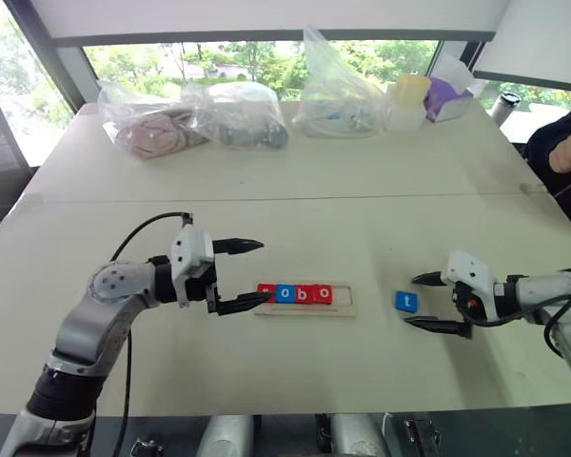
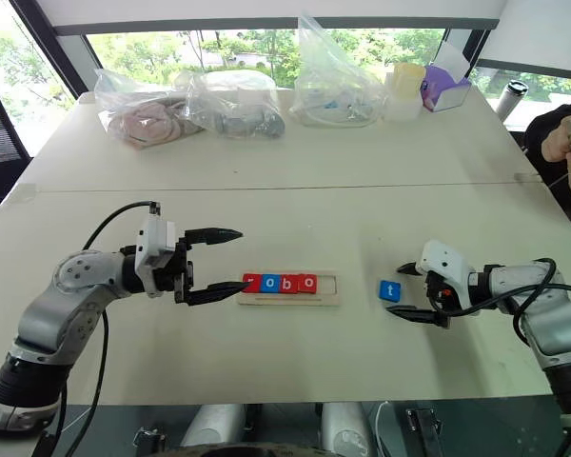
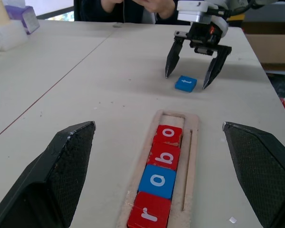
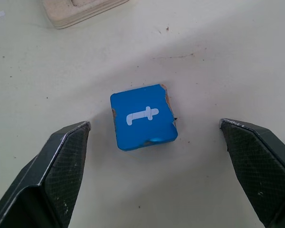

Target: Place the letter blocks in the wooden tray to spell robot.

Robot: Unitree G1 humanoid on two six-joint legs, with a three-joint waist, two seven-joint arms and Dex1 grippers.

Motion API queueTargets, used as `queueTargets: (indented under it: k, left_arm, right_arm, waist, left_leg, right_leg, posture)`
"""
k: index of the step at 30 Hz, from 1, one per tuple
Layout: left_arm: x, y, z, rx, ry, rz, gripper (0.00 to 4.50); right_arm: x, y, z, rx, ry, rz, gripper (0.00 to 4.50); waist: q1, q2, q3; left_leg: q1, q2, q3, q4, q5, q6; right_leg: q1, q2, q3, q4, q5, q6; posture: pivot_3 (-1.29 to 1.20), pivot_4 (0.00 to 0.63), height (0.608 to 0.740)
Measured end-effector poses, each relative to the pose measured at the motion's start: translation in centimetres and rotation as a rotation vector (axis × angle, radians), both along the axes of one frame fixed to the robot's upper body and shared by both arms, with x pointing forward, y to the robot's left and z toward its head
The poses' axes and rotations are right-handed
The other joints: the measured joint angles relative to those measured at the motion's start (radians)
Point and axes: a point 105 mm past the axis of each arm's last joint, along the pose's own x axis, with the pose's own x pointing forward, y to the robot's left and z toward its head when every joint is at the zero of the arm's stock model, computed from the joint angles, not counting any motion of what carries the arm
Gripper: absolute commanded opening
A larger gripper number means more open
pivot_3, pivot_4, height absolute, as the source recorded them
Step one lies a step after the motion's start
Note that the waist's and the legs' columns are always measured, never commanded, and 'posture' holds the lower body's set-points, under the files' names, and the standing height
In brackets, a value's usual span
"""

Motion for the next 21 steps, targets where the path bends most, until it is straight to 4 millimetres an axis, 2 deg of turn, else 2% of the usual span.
queueTargets:
  k: [2,5,8,9,15,21]
  left_arm:
    - [-0.1,0.0,0.1,-0.001,-0.003,0.002,4.50]
    - [-0.1,0.0,0.0,-0.002,-0.003,0.004,4.50]
    - [-0.1,0.1,0.1,-0.002,-0.003,0.010,4.50]
    - [-0.1,0.1,0.0,-0.001,0.001,0.011,4.50]
    - [0.0,0.2,-0.1,-0.003,0.007,0.028,4.50]
    - [-0.1,0.1,0.0,-0.008,-0.001,0.042,4.50]
  right_arm:
    - [-0.1,0.2,-0.2,-0.003,-0.025,0.019,4.48]
    - [-0.2,0.9,-0.5,0.024,-0.052,0.039,3.22]
    - [-0.2,1.6,-0.4,0.033,-0.072,0.056,1.60]
    - [0.0,1.9,-0.3,0.040,-0.085,0.054,1.19]
    - [0.4,4.1,0.9,0.024,-0.139,0.119,1.19]
    - [1.5,7.9,3.9,0.004,-0.236,0.274,1.19]
  waist:
    - [0.000,0.000,0.000]
    - [0.000,0.000,0.000]
    - [0.001,0.000,0.000]
    - [0.001,0.000,0.000]
    - [0.002,0.000,0.000]
    - [0.000,0.000,0.000]
  left_leg:
    - [0.000,0.000,0.000,0.000,0.000,0.000]
    - [0.000,0.000,0.000,0.000,0.000,0.000]
    - [0.000,0.000,0.000,0.000,0.000,0.000]
    - [0.000,0.000,0.000,0.000,0.000,0.000]
    - [0.000,0.000,0.000,0.000,0.000,0.000]
    - [0.000,0.001,-0.001,0.000,0.000,0.000]
  right_leg:
    - [0.000,0.000,0.000,0.000,0.000,0.000]
    - [0.000,0.000,0.000,0.000,0.000,0.000]
    - [0.000,0.000,0.000,0.000,0.000,0.000]
    - [0.000,0.000,0.000,0.000,0.000,0.000]
    - [0.000,0.000,0.000,0.000,0.000,0.000]
    - [0.000,0.000,0.000,0.000,0.000,0.000]
  posture:
    - [0.00,0.150,0.740]
    - [0.00,0.150,0.740]
    - [0.00,0.150,0.740]
    - [0.00,0.150,0.740]
    - [0.00,0.150,0.740]
    - [0.00,0.150,0.740]
